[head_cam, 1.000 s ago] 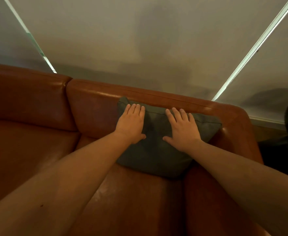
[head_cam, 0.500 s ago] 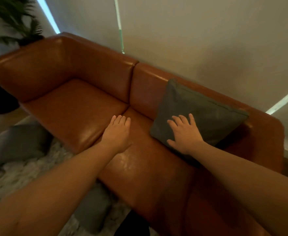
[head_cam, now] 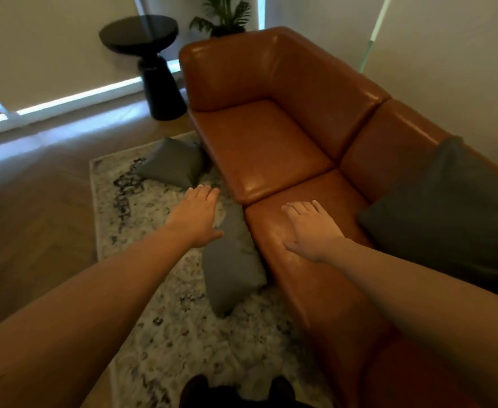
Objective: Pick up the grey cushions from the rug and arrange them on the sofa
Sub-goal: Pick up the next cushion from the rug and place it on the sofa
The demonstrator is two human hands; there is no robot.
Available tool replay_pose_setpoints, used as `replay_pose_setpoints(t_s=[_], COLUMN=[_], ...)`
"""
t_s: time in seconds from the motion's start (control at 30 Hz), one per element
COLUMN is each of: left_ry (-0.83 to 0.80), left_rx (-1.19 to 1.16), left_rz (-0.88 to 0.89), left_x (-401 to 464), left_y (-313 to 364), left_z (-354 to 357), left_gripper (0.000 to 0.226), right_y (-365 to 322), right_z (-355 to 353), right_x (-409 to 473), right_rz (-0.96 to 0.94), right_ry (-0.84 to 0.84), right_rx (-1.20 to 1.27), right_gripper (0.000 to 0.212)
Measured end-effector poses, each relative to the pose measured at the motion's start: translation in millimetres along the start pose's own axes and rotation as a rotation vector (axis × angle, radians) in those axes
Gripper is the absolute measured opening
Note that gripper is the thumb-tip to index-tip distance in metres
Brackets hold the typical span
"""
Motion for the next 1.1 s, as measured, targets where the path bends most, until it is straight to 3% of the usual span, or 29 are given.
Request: replay_pose_setpoints(t_s=[0.27, 0.57, 1.1], left_ry=[-0.064, -0.091, -0.343], left_rx=[-0.045, -0.004, -0.085], left_rz=[-0.016, 0.196, 0.571], left_x=[-57, -21, 191], left_y=[-113, -175, -180], left_z=[11, 14, 108], left_gripper=[0.106, 0.106, 0.110], right_y=[-104, -175, -119], right_z=[17, 58, 118], right_x=[42, 72, 197], right_rz=[0.026, 0.201, 0.563], right_ry=[-0.085, -0.179, -0.407], right_rx=[-0.002, 0.131, 0.333], right_gripper=[0.078, 0.076, 0.081])
Point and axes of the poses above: each hand's wrist, its own x-axis towards the middle knuckle, its own z-axis out of the palm, y = z × x, the point moved 2 cm from there along x, towards the middle knuckle, and after that the axes turned 10 degrees about z, right-handed, at the moved point
